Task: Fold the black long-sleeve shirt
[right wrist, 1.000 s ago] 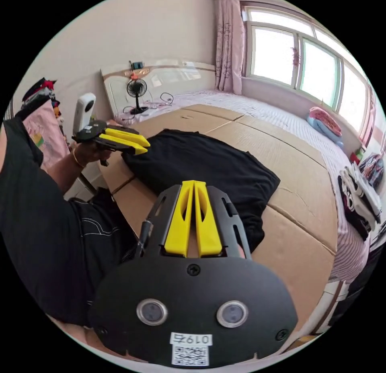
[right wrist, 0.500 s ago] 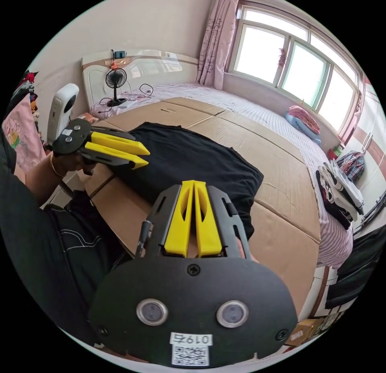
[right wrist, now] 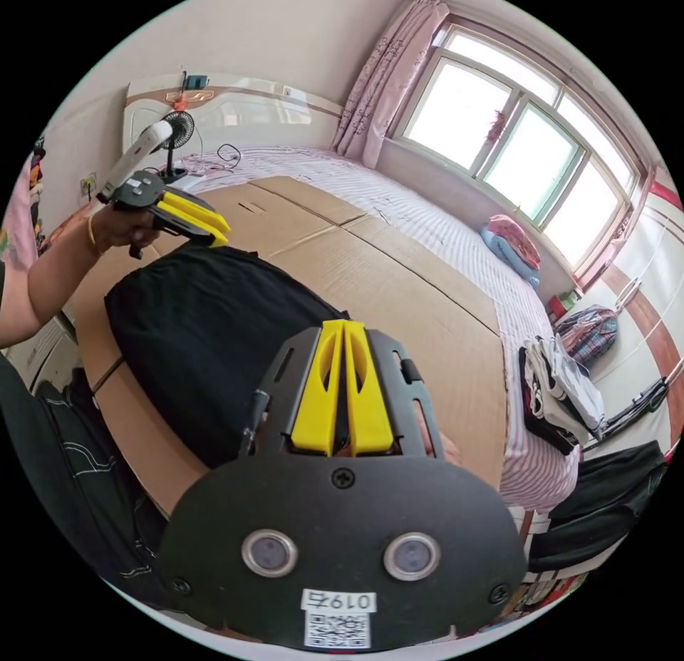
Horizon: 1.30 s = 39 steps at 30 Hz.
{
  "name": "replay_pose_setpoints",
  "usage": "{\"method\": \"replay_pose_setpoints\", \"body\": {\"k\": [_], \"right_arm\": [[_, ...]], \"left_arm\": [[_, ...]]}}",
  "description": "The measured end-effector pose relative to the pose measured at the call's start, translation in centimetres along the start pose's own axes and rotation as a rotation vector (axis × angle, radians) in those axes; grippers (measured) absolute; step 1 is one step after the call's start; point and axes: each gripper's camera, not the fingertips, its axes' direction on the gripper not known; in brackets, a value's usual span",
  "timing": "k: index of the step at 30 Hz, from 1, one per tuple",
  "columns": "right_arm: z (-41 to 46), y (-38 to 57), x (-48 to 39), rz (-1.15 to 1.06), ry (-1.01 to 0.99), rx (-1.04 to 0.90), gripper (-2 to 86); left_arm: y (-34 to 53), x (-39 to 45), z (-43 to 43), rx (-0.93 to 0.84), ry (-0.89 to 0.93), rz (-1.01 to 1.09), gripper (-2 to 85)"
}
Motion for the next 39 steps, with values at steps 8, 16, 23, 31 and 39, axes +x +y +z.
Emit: {"method": "replay_pose_setpoints", "body": {"k": [8,16,23,31,39], "right_arm": [[4.9,-2.6,0.9,-0.012,-0.094,-0.060,-1.0],[6.9,-3.3,2.4,0.007,-0.132,-0.058,-1.0],[8.5,-2.7,3.3,0.040,-0.154,-0.044,-1.0],[11.0,-1.4,4.5,0.073,-0.185,-0.053,-1.0],[13.6,-0.3,5.4,0.094,-0.199,-0.061,-0.9]], "left_arm": [[-2.2,-3.3,5.2,-0.113,0.095,0.071,3.6],[-2.9,-4.1,5.8,-0.097,0.089,0.093,1.2],[-3.5,-4.3,6.2,-0.124,0.044,0.138,1.1],[-4.3,-5.7,7.1,-0.154,0.071,0.124,0.9],[-5.0,-6.7,7.9,-0.172,0.092,0.140,1.2]]}}
